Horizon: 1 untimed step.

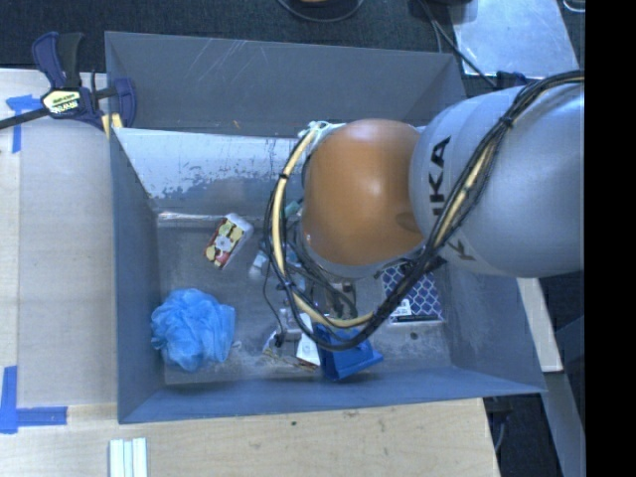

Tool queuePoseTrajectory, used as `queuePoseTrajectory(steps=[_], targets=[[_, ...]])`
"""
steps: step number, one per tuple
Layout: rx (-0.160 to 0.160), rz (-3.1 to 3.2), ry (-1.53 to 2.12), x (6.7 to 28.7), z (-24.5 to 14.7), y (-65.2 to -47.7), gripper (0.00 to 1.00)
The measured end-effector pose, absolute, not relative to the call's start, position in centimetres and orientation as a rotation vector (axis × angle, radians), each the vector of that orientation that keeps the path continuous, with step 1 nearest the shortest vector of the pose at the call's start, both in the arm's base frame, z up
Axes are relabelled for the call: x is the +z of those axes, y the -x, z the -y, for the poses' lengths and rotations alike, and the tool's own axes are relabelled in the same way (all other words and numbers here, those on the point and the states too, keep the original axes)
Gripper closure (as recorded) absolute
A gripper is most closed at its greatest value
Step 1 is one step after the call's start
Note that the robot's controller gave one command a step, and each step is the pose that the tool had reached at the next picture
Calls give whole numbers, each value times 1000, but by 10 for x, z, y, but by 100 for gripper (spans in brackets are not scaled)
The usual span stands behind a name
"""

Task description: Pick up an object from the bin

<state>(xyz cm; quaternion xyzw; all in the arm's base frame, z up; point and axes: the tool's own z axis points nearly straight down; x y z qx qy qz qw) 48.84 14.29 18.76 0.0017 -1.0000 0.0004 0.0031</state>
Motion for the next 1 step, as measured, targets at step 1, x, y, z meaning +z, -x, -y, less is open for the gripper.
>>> queuePoseTrajectory(steps=[1], targets=[[-1, 3144, 2, 192, -142, -490, 0]])
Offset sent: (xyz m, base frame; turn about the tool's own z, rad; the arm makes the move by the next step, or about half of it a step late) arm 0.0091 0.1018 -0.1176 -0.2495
